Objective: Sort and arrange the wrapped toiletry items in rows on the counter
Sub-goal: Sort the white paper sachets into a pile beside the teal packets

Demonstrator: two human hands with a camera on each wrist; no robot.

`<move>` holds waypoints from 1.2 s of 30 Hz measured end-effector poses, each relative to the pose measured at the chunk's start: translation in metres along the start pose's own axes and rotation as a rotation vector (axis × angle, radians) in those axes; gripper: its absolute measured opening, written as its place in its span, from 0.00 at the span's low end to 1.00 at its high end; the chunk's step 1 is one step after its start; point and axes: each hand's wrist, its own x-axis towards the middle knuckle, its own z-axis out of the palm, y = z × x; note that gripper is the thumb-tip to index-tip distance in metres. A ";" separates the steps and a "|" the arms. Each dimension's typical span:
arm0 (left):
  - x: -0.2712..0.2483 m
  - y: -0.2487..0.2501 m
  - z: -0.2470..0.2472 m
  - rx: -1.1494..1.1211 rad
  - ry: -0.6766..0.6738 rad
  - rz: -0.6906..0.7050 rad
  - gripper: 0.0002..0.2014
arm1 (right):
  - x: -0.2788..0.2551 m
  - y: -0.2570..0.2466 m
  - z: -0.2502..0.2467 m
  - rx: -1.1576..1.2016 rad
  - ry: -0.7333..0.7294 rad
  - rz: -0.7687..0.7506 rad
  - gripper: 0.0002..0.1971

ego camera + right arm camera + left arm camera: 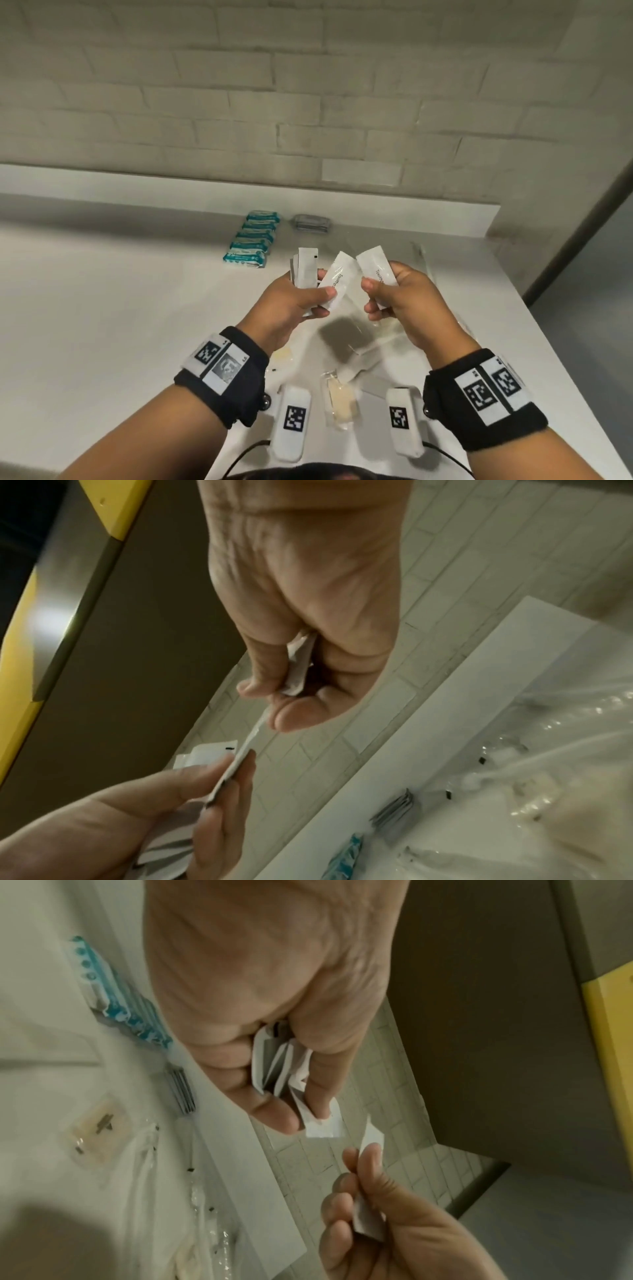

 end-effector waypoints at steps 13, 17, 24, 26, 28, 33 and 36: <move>-0.002 0.001 -0.042 -0.028 -0.133 0.001 0.06 | 0.015 0.025 0.079 0.141 0.018 0.059 0.09; 0.006 0.004 -0.056 -0.191 -0.134 -0.148 0.12 | 0.023 0.024 0.074 0.240 0.146 0.039 0.06; 0.014 0.006 -0.067 -0.117 -0.130 -0.086 0.10 | 0.024 0.014 0.070 0.252 0.033 0.079 0.06; 0.017 0.003 -0.066 -0.065 -0.132 -0.058 0.10 | 0.024 0.016 0.078 0.235 -0.012 0.092 0.07; 0.019 0.002 -0.065 -0.019 -0.146 -0.053 0.09 | 0.025 0.015 0.084 0.237 -0.013 0.051 0.08; 0.022 0.004 -0.069 -0.129 -0.118 -0.120 0.18 | 0.028 0.009 0.080 -0.010 0.060 -0.352 0.17; 0.023 0.006 -0.074 -0.225 -0.101 -0.095 0.11 | 0.023 0.016 0.082 -0.301 -0.031 -0.392 0.28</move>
